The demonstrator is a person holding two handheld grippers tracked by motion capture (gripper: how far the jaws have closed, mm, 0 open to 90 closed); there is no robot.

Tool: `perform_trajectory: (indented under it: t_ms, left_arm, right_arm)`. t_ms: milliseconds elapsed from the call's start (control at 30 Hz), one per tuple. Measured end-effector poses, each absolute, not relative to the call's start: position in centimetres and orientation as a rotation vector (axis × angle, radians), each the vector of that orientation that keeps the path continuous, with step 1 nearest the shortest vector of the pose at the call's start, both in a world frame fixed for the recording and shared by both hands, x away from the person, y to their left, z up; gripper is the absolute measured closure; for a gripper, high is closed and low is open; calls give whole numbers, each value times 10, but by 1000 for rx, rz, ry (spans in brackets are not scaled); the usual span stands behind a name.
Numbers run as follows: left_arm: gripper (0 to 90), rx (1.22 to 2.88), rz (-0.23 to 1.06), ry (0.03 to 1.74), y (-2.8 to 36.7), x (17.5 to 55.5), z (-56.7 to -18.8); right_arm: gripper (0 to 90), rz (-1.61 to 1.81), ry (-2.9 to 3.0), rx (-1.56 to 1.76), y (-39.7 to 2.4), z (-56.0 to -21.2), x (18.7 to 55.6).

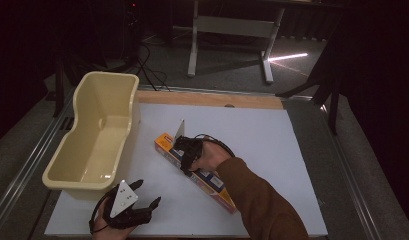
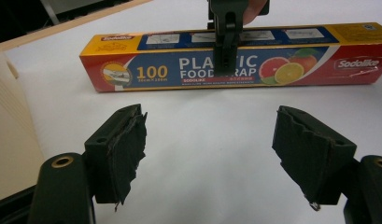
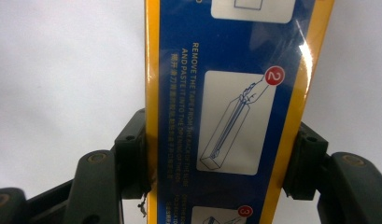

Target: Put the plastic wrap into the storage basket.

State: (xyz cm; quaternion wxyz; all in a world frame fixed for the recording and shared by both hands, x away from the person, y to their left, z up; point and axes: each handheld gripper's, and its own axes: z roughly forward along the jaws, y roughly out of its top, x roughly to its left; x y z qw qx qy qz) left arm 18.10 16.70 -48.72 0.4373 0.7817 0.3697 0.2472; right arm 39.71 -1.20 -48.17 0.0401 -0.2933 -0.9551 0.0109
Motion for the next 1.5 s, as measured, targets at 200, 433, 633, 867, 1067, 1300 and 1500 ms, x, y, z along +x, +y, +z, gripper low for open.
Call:
perform_trajectory:
  t_ms: [200,433,633,867,1067,1300,1500]
  left_arm:
    - [254,1944,613,919,166,181,-487]
    - [254,1945,611,913,165,180,-487]
    - [254,1950,612,903,164,180,-488]
    - [254,1947,610,900,163,180,-488]
    - [254,1949,608,893,163,180,-487]
    - [254,1951,603,885,162,179,-488]
    - [254,1957,597,875,159,179,-488]
  right_arm:
    - [384,-52,-2877,-913,-14,-472,396]
    - [384,-196,-2795,-942,-22,-457,401]
    - [385,-328,-2707,-987,-32,-443,408]
    - [386,-506,-2600,-1064,-44,-425,417]
    - [386,-631,-2521,-1114,-52,-415,424]
    - [387,-796,-2422,-1154,-58,-398,430]
    - [387,-880,-2377,-1184,-56,-385,432]
